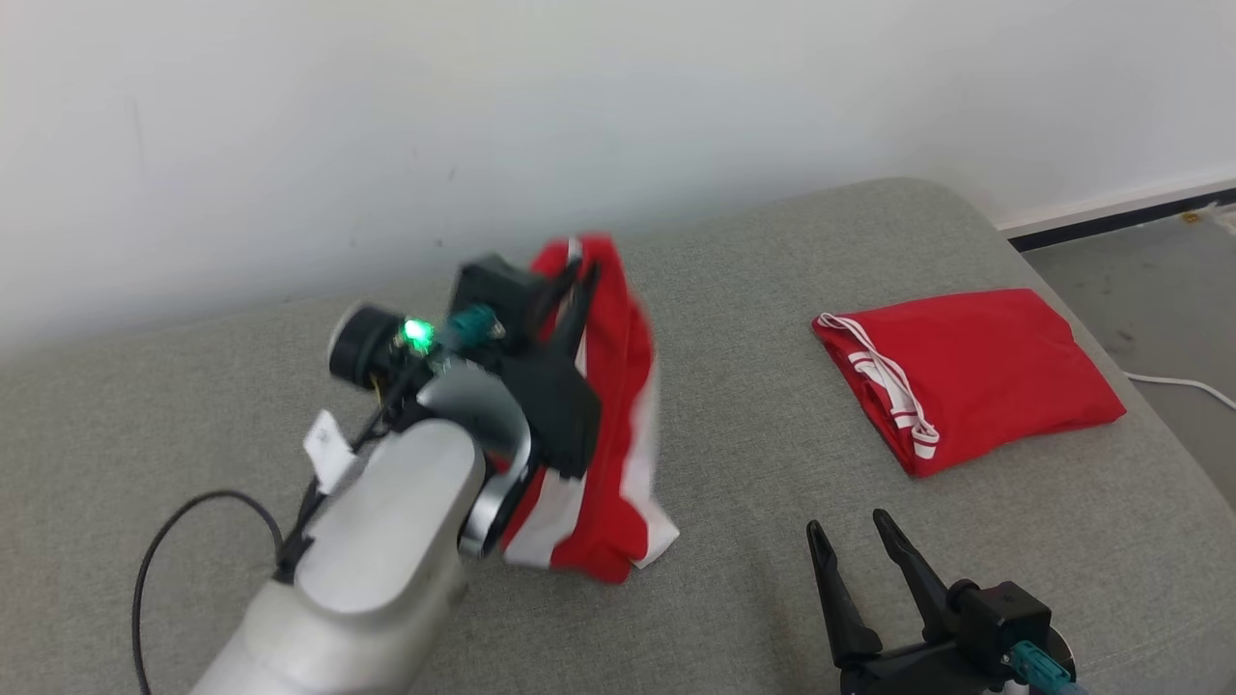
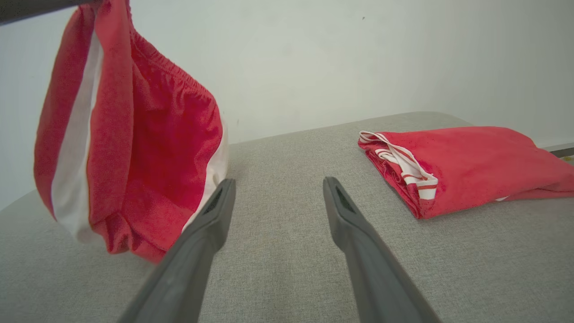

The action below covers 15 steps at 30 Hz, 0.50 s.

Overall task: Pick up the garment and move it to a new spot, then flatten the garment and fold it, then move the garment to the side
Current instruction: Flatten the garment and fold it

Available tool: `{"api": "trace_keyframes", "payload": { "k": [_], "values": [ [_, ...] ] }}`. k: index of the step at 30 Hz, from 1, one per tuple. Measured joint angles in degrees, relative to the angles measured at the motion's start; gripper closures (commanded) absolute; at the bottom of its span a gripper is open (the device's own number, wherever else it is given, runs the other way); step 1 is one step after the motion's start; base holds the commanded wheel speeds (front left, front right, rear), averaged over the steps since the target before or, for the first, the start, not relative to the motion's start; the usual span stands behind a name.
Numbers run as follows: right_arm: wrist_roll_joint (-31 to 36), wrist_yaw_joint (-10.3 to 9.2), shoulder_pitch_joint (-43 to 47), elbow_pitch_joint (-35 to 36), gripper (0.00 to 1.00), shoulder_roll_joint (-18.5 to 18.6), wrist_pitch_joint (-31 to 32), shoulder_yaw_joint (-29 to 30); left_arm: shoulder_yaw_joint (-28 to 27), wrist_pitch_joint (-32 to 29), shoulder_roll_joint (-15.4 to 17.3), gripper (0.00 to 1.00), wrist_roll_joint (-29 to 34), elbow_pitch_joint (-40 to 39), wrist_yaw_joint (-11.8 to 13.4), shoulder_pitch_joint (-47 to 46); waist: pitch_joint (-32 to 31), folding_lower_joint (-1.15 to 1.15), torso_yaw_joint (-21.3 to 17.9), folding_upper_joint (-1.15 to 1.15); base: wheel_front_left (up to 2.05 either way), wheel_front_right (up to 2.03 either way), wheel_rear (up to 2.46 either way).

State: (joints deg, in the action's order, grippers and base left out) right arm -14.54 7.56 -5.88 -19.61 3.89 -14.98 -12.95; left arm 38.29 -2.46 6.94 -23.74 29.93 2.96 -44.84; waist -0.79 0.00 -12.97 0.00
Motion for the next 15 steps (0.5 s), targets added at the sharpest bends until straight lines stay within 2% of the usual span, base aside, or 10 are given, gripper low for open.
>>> {"api": "trace_keyframes", "payload": {
  "k": [4, 7, 11, 15],
  "values": [
    [0.0, 0.0, -0.02, -0.13, 0.0, 0.0, -0.01, -0.11, -4.3, 10.26, -1.63, 1.0, -1.97, -1.07, 0.29, -3.54, -0.05, 0.0, 0.31, 0.0, 0.0, 0.0, 0.0],
    [0.01, 0.0, 0.01, -0.21, 0.0, -0.01, -0.01, -0.15, -6.24, 14.13, -2.35, 1.0, -4.04, -0.96, 0.01, -5.64, -0.1, 0.0, 0.75, 0.0, 0.0, 0.0, 0.0],
    [0.01, 0.0, 0.16, -0.23, 0.0, -0.05, -0.01, -0.12, -7.02, 14.28, -3.5, 1.0, -7.33, 1.02, 0.27, -5.86, -0.19, 0.0, 1.73, 0.0, 0.0, 0.0, 0.0],
    [0.01, 0.0, 0.18, -0.14, 0.0, -0.15, -0.01, -0.03, -7.51, 11.45, -3.5, 1.0, -9.05, 7.62, 3.91, 0.12, -0.21, 0.0, 2.99, 0.0, 0.0, 0.0, 0.0]
  ]
}}
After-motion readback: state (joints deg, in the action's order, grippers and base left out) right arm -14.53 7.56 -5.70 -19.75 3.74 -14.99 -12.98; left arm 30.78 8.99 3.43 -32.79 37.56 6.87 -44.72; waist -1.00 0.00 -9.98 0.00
